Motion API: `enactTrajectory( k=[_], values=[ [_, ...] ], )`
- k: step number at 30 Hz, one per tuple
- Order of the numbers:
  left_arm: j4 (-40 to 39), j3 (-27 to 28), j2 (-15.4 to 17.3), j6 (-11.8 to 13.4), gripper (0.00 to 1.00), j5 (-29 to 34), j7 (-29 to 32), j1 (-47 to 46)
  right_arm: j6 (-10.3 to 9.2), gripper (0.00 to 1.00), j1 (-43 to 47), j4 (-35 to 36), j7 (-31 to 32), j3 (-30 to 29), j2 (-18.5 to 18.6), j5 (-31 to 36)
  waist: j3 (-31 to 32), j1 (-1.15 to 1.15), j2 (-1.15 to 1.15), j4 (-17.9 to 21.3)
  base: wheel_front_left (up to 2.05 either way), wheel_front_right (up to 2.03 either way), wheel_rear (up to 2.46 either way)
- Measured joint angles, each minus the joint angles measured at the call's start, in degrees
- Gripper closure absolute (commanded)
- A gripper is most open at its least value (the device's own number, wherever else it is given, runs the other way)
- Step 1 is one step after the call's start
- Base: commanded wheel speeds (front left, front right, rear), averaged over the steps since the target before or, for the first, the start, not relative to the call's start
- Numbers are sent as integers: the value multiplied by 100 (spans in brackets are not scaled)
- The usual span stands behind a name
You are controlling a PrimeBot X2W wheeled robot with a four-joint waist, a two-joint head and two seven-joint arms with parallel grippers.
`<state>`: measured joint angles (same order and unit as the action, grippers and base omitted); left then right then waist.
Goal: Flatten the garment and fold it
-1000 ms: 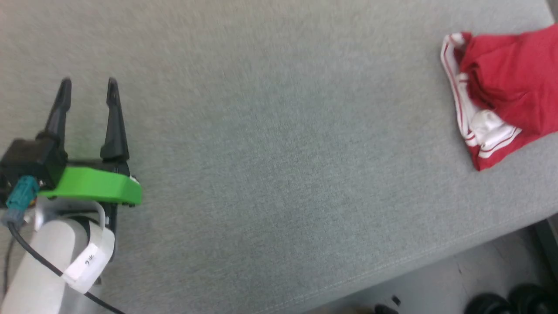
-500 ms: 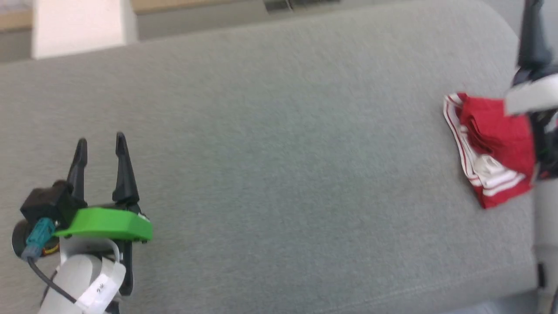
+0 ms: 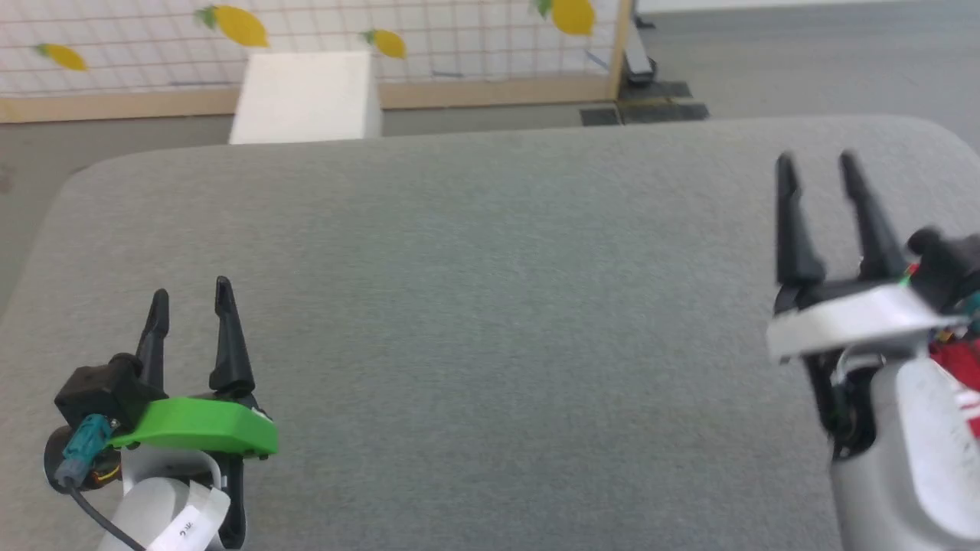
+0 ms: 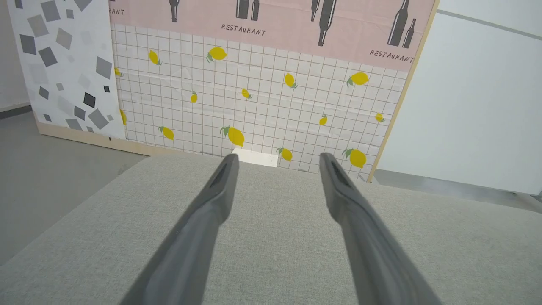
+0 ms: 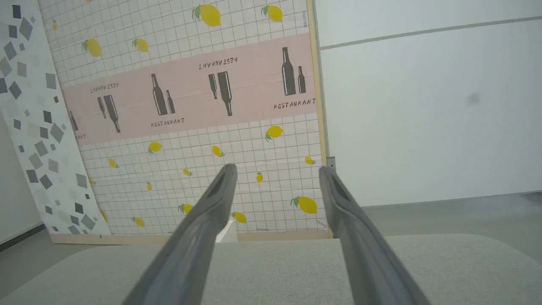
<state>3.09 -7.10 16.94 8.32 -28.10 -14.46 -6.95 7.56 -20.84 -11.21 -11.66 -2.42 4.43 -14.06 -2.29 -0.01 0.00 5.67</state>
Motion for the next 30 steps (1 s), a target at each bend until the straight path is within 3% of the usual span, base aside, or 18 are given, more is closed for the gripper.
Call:
enactTrajectory(
  k=[9, 30],
  values=[
    [232, -132, -75, -108, 0, 2, -1, 0, 1, 0, 823, -20, -3, 89, -101, 67, 234, 0, 0, -381, 0, 0, 0],
    [700, -634, -46, -223, 0, 131, 233, 224, 0, 0, 1649, -11, 159, -166, -138, 253, 483, 0, 0, -484, 0, 0, 0]
  ],
)
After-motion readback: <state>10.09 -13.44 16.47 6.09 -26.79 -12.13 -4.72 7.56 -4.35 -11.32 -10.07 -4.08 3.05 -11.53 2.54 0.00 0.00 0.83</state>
